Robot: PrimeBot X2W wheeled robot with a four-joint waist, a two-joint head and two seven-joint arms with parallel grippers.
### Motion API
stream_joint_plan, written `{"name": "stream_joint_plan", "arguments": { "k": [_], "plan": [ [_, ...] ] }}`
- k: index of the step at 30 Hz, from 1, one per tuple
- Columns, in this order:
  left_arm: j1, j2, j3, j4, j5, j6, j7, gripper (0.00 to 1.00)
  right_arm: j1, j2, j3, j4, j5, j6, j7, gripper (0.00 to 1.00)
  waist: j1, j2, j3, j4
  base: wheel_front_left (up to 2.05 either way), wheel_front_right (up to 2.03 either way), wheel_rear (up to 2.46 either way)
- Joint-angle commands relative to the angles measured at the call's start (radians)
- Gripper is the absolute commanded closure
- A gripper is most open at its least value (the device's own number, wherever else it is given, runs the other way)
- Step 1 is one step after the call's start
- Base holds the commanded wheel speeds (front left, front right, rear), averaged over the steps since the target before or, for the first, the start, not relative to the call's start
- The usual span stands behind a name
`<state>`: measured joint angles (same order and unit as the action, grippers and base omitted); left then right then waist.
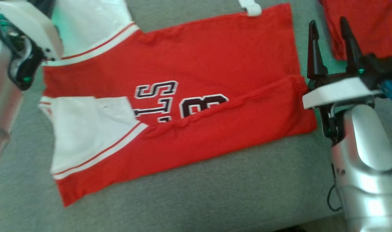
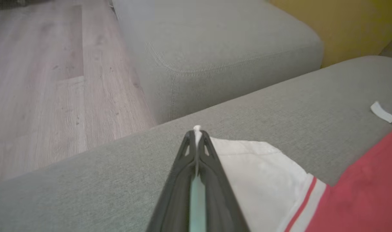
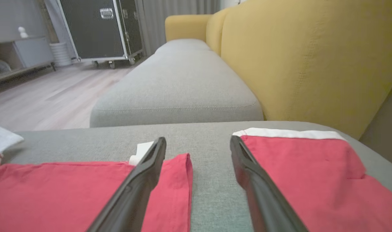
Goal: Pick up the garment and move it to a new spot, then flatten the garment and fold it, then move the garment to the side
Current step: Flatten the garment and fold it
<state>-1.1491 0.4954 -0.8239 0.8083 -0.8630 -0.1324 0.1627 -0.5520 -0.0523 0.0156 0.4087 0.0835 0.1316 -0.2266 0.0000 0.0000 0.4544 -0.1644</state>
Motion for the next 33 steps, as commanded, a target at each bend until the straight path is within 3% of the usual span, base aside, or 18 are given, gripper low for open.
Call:
{"name": "stream_joint_plan", "arguments": {
  "k": [1,9,15,27,28,29,33],
  "plan": [
    [-0.022,0.04,0.017,-0.038,-0.002,0.002,-0.029,1.0,-0.04,0.001,0.007,-0.002,-0.025,-0.001,0.026,0.0,0.0,0.0,-0.044,0.056,0.0,0.0,0.0],
    [0.031,0.041,-0.066,-0.18,-0.003,0.002,-0.12,1.0,-0.185,-0.087,-0.018,0.248,-0.073,-0.001,0.245,0.0,0.0,0.0,-0.08,0.181,0.0,0.0,0.0],
    [0.077,0.035,-0.114,-0.282,-0.008,0.002,-0.136,1.0,-0.278,-0.164,-0.017,0.436,-0.117,-0.001,0.35,0.0,0.0,0.0,-0.076,0.244,0.0,0.0,0.0],
    [0.087,0.03,-0.135,-0.375,-0.013,0.008,-0.133,1.0,-0.401,-0.232,0.03,0.652,-0.168,-0.001,0.406,0.0,0.0,0.0,-0.045,0.288,0.0,0.0,0.0],
    [0.088,0.031,-0.135,-0.378,-0.013,0.01,-0.133,1.0,-0.409,-0.231,0.036,0.667,-0.166,-0.001,0.407,0.54,0.0,0.0,-0.044,0.288,0.0,0.0,0.0],
    [0.089,0.033,-0.133,-0.378,-0.015,0.011,-0.134,1.0,-0.419,-0.23,0.042,0.676,-0.164,-0.001,0.401,1.0,0.0,0.0,-0.044,0.286,0.0,0.0,0.0],
    [0.089,0.045,-0.121,-0.359,-0.018,0.023,-0.147,1.0,-0.46,-0.223,0.046,0.694,-0.145,-0.001,0.341,1.0,0.0,0.0,-0.045,0.273,0.0,0.0,0.0]
  ]
}}
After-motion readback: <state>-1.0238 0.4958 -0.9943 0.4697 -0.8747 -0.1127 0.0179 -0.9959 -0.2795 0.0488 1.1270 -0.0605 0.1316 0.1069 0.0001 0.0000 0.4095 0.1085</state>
